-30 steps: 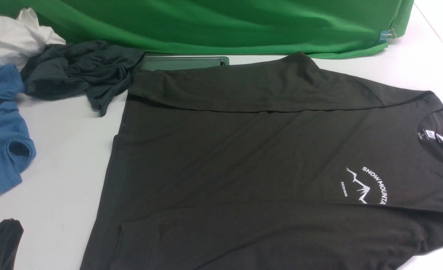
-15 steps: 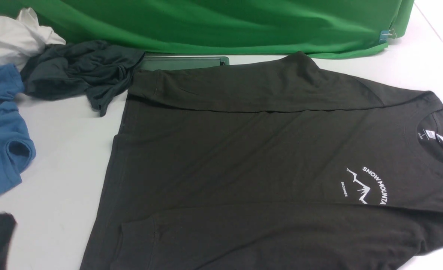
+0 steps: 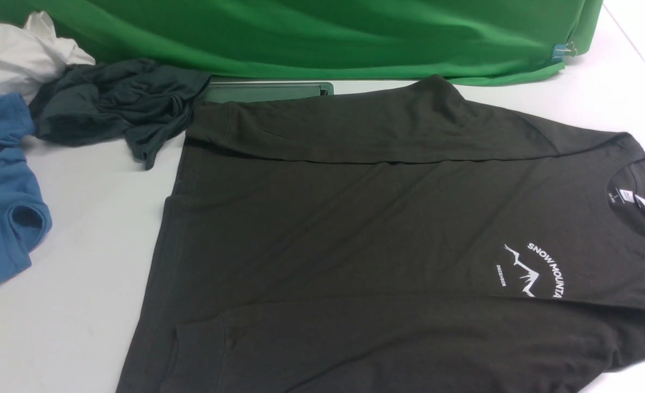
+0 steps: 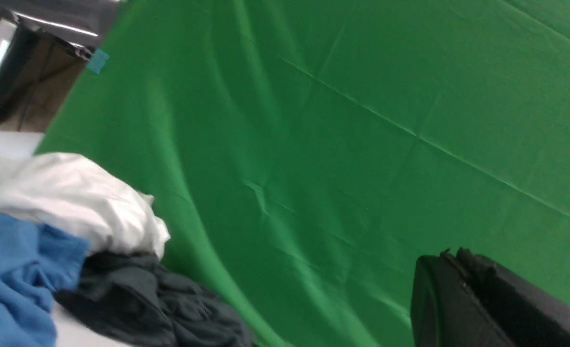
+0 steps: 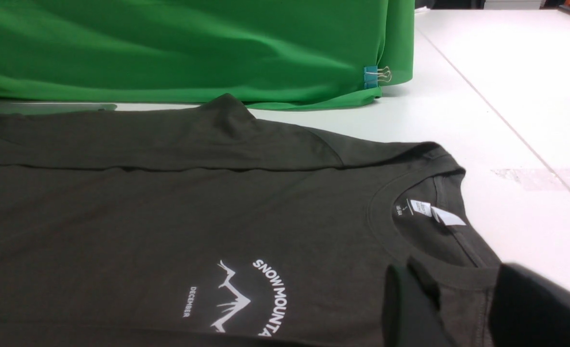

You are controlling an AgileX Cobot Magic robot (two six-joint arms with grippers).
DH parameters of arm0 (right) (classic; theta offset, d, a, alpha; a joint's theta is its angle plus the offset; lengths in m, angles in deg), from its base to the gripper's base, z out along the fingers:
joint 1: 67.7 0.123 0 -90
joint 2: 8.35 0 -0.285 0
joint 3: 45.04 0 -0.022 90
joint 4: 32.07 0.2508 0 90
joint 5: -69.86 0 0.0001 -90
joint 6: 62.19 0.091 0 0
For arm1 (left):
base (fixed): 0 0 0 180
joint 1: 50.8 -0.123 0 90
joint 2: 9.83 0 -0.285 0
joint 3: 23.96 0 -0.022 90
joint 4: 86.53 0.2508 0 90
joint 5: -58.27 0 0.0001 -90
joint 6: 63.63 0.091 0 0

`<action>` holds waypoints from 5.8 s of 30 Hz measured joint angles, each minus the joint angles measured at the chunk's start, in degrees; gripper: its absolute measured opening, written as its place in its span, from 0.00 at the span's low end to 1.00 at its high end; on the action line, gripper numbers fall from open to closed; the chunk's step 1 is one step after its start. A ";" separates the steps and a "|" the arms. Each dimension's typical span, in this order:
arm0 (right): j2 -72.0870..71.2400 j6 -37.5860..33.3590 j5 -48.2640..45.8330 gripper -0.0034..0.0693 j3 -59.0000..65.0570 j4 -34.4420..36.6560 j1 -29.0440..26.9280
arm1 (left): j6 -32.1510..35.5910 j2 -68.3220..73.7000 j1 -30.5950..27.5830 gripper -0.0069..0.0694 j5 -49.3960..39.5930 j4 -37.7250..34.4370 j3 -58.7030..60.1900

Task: Fold a long-sleeved shirt on a white desktop.
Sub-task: 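Grasp the left edge of the dark T-shirt lying flat on the table, then fold the left side of the black T-shirt inward over its body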

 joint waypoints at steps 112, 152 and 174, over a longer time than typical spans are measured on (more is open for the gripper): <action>34.63 -16.65 -50.35 0.37 -57.63 9.31 24.03 | 38.41 92.20 19.69 0.51 -48.72 15.26 -42.24; 34.63 -11.92 -44.44 0.30 -57.63 9.57 24.03 | 38.44 83.37 18.02 0.16 -56.19 8.27 -48.99; 34.63 -10.77 -42.87 0.08 -57.63 9.57 24.03 | 38.03 83.37 18.02 0.16 -57.10 8.27 -56.35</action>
